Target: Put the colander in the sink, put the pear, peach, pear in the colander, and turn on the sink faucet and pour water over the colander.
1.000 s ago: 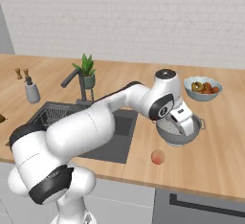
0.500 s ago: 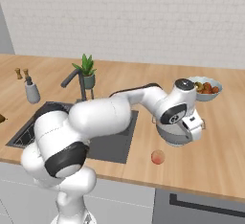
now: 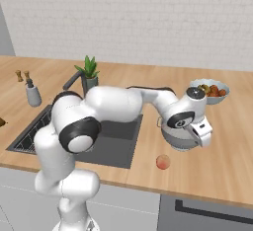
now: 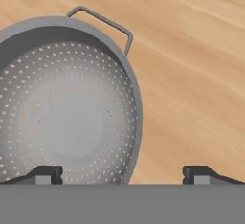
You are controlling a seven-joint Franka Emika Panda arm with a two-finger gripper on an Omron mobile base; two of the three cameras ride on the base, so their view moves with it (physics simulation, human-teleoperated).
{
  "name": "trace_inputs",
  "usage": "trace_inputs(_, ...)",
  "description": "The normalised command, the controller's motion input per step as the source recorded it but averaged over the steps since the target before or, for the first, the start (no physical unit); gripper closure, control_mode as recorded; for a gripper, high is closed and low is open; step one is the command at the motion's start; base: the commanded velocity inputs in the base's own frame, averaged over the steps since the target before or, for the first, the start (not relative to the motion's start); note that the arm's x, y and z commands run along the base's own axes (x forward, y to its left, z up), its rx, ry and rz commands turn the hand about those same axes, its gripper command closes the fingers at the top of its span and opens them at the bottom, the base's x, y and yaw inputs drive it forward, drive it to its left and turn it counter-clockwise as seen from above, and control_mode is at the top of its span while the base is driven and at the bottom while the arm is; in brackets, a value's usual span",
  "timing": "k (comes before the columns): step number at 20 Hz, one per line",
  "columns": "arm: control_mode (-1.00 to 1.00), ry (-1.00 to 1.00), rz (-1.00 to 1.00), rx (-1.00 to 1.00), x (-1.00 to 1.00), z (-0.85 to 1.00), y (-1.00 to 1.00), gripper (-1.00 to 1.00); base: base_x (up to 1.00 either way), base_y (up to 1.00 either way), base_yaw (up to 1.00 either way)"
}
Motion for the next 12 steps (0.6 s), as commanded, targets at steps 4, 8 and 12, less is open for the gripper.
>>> trace_inputs(4, -1.00, 0.00, 0.00, 0.02, 0.25, -0.34, -0.19, -1.00, 0.00, 0.00, 0.00)
trace_inputs(8, -1.00, 0.00, 0.00, 0.02, 0.02, -0.37, -0.13, -1.00, 0.00, 0.00, 0.00)
trace_inputs(12, -1.00, 0.00, 0.00, 0.00, 0.00, -0.39, -0.01, -1.00, 0.00, 0.00, 0.00)
